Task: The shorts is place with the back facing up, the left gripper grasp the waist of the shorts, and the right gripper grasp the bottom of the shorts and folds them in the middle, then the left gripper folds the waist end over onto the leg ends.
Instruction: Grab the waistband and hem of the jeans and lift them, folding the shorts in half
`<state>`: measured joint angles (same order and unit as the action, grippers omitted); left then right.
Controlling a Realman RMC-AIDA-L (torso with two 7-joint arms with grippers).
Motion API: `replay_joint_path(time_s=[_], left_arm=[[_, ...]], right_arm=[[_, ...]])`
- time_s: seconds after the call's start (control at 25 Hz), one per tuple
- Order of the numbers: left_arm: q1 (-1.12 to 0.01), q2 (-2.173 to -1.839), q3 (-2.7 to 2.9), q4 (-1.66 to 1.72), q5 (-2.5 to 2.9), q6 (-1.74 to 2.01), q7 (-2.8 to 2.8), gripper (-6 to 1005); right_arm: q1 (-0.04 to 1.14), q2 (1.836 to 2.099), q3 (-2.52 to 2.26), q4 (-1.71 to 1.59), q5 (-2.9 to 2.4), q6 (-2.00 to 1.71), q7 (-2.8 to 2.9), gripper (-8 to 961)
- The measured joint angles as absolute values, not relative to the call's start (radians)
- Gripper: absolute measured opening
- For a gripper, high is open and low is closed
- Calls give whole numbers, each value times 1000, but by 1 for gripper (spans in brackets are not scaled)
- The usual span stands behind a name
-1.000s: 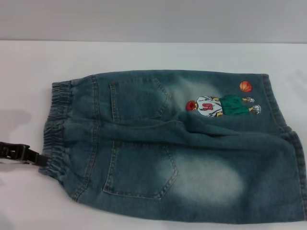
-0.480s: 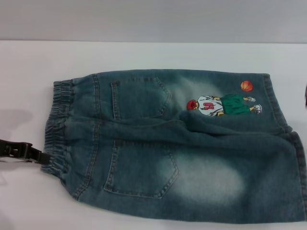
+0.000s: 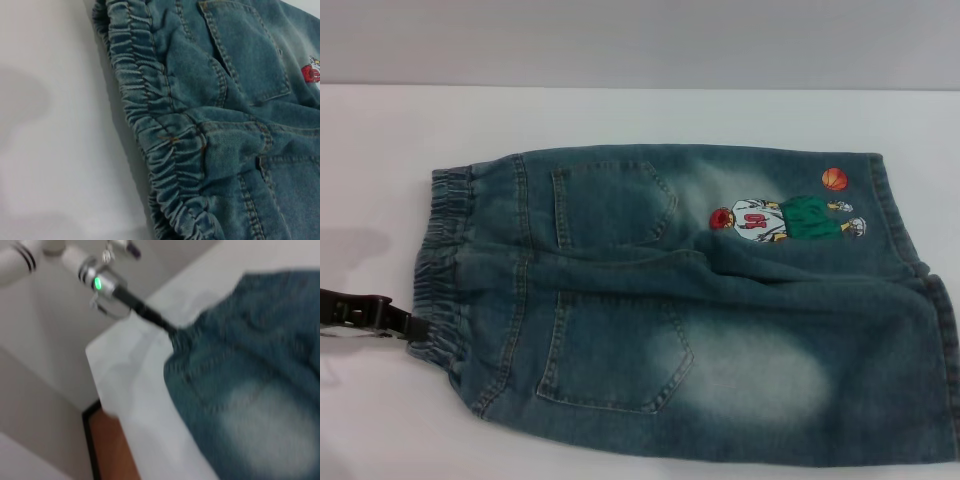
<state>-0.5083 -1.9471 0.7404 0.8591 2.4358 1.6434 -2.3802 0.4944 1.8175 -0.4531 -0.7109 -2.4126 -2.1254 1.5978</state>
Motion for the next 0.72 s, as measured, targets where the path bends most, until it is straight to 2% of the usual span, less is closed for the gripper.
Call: replay_joint_path(time_s=[0.72], left_arm=[[-509, -1952, 741, 859, 2437, 1646, -2388, 29]], right_arm=[[496, 1818, -453, -723, -2659, -2064, 1592, 480]])
